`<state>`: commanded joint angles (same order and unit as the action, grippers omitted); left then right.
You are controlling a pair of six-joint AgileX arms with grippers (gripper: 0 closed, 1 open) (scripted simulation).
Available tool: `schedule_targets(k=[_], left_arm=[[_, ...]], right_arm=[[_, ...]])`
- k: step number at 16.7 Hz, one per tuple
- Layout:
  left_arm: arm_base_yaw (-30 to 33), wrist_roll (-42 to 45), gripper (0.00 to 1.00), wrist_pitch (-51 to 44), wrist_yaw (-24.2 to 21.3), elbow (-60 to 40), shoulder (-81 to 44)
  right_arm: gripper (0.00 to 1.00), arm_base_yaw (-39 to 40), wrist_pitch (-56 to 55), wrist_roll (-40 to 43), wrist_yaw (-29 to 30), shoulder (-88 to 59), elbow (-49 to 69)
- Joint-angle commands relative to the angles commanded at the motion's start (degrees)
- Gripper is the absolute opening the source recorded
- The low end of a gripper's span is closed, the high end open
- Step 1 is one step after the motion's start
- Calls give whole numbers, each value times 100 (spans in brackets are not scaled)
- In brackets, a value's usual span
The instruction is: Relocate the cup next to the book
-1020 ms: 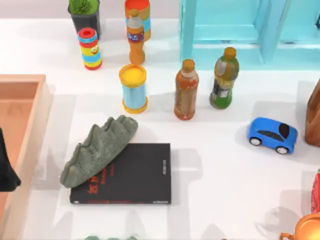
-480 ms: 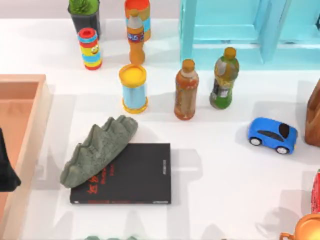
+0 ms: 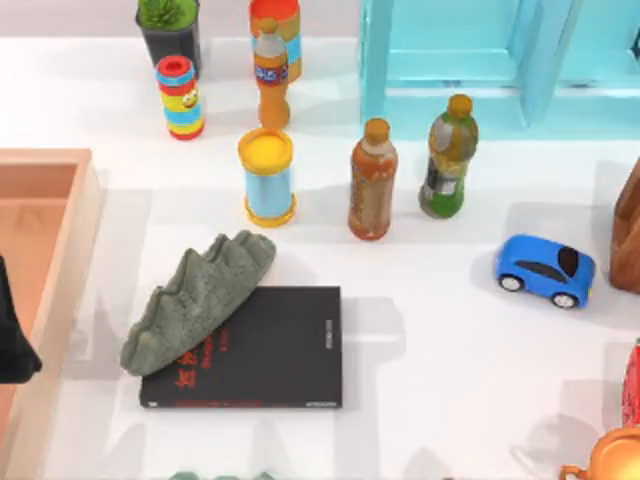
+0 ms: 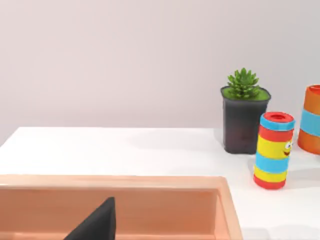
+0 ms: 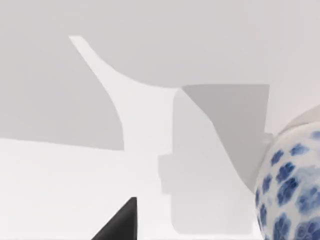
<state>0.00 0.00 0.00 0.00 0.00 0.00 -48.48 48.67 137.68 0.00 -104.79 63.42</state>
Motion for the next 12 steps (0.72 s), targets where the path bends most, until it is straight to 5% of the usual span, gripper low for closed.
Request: schedule_targets(k=[9, 12], left_arm=[[0, 0, 100, 0, 0, 0, 0], [0, 0, 100, 0, 0, 0, 0]], right_arm=[[2, 0, 0, 0, 0, 0, 0], [0, 0, 0, 0, 0, 0, 0]])
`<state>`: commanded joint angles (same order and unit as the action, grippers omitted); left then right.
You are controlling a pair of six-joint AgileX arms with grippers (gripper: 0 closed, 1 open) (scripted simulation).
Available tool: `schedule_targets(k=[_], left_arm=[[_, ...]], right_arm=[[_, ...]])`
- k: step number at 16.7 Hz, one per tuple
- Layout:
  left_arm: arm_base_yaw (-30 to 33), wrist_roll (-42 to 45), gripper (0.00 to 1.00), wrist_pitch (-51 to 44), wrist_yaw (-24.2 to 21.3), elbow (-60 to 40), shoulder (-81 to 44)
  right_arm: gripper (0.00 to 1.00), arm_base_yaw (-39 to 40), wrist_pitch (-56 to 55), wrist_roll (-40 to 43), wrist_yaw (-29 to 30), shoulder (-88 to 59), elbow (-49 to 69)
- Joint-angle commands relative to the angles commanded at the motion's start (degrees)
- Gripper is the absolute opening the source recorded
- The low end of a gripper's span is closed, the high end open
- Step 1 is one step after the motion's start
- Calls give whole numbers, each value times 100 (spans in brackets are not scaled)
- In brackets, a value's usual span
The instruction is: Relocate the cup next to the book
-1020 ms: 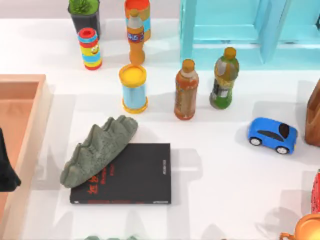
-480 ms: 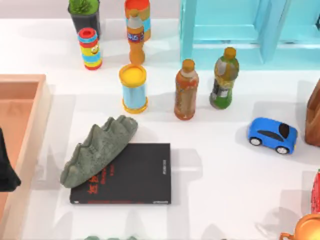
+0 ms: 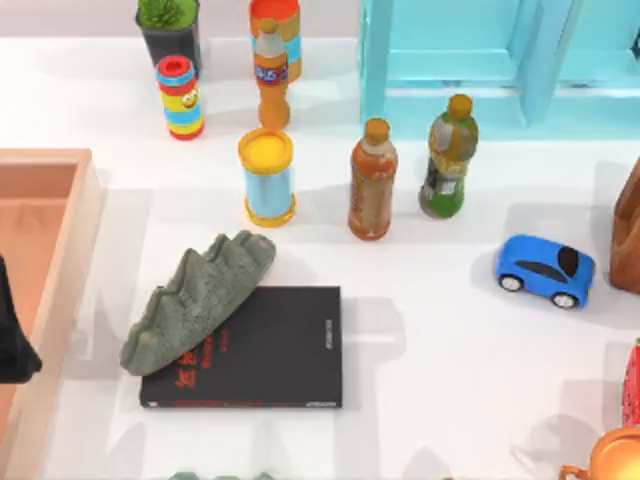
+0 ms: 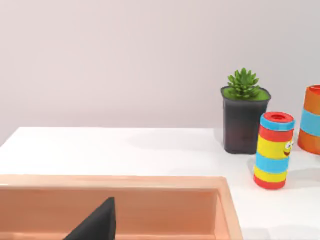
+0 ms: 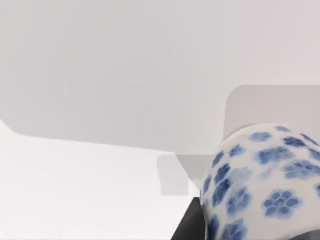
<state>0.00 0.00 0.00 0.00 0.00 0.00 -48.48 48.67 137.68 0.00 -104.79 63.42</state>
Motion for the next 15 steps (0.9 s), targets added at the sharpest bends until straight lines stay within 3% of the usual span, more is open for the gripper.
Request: schedule_targets(k=[7, 15], left_arm=[[0, 0, 100, 0, 0, 0, 0], [0, 0, 100, 0, 0, 0, 0]], right_arm=[[0, 6, 22, 1, -5, 18, 24], [0, -3, 1112, 15, -7, 414, 710]])
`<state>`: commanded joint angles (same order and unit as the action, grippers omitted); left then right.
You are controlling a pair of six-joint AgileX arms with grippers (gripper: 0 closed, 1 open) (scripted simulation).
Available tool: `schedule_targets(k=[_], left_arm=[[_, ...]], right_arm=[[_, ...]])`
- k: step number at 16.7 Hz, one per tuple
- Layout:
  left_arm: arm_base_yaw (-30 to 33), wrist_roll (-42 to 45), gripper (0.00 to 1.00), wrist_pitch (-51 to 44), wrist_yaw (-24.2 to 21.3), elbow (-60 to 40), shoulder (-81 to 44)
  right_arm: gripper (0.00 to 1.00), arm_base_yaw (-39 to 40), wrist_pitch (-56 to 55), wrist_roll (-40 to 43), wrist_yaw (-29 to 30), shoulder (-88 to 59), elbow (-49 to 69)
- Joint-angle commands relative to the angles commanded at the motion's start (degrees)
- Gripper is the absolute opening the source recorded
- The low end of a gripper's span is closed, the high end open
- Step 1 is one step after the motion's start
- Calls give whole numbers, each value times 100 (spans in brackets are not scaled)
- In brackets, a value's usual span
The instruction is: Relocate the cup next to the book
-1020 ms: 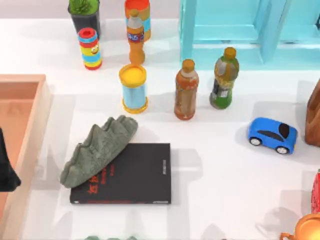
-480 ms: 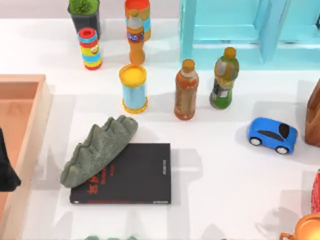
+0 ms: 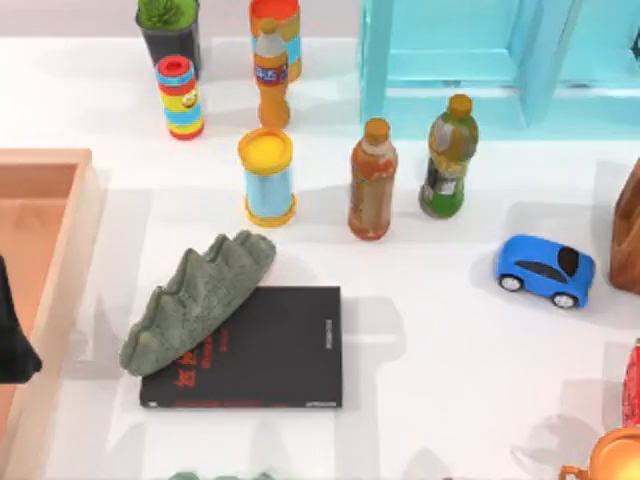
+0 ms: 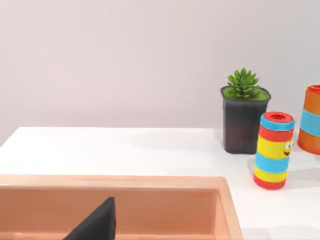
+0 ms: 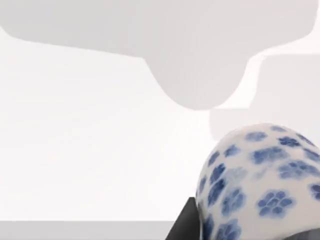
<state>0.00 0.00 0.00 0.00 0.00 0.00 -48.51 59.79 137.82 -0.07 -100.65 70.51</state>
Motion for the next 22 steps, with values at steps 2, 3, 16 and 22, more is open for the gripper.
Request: schedule_targets(k=[2, 3, 16, 22], left_arm=[[0, 0, 100, 0, 0, 0, 0], [0, 0, 100, 0, 0, 0, 0], [0, 0, 100, 0, 0, 0, 0], [0, 0, 100, 0, 0, 0, 0]], right_arm=[[0, 0, 10, -1, 0, 6, 8], [0, 0, 10, -1, 0, 6, 8], [0, 2460, 625, -3921, 315, 291, 1877], [0, 4790, 1324, -8749, 226, -107, 2912]])
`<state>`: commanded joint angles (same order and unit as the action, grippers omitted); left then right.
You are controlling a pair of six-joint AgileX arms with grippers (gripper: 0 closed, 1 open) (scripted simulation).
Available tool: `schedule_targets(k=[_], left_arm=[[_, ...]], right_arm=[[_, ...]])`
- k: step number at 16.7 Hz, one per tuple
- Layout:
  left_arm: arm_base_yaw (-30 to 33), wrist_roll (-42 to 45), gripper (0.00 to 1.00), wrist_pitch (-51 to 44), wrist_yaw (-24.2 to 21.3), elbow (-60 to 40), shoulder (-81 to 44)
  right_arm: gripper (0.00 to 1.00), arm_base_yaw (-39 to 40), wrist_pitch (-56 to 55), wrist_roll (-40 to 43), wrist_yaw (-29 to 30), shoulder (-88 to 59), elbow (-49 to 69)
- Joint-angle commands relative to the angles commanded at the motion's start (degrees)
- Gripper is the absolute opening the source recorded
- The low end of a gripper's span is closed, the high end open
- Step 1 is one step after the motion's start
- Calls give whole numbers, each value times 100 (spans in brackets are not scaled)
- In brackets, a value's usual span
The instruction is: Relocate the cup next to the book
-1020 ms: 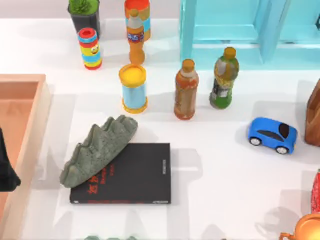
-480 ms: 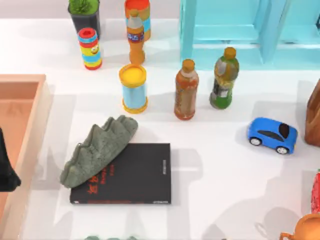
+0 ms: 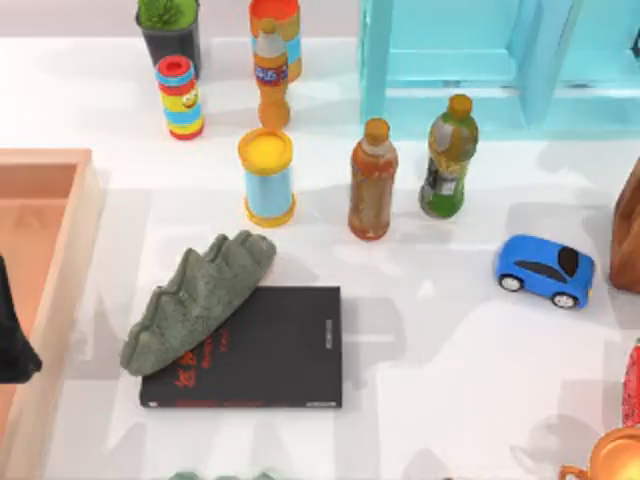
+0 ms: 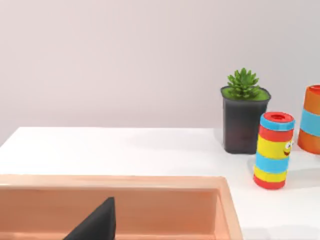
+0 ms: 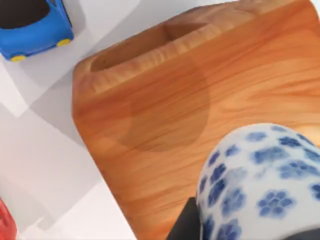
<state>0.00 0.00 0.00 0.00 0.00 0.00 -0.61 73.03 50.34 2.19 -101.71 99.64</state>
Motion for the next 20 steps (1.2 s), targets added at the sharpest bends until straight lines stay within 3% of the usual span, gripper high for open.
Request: schedule_targets(k=[6, 10, 15, 20], left_arm=[[0, 0, 100, 0, 0, 0, 0], [0, 0, 100, 0, 0, 0, 0], [0, 0, 100, 0, 0, 0, 0], [0, 0, 100, 0, 0, 0, 0]], right_arm=[[0, 2113, 389, -4777, -276, -661, 416], [0, 3149, 410, -7136, -358, -1099, 484], [0, 3902, 305, -8802, -292, -1506, 414], [0, 4066, 259, -9138, -244, -1609, 374]])
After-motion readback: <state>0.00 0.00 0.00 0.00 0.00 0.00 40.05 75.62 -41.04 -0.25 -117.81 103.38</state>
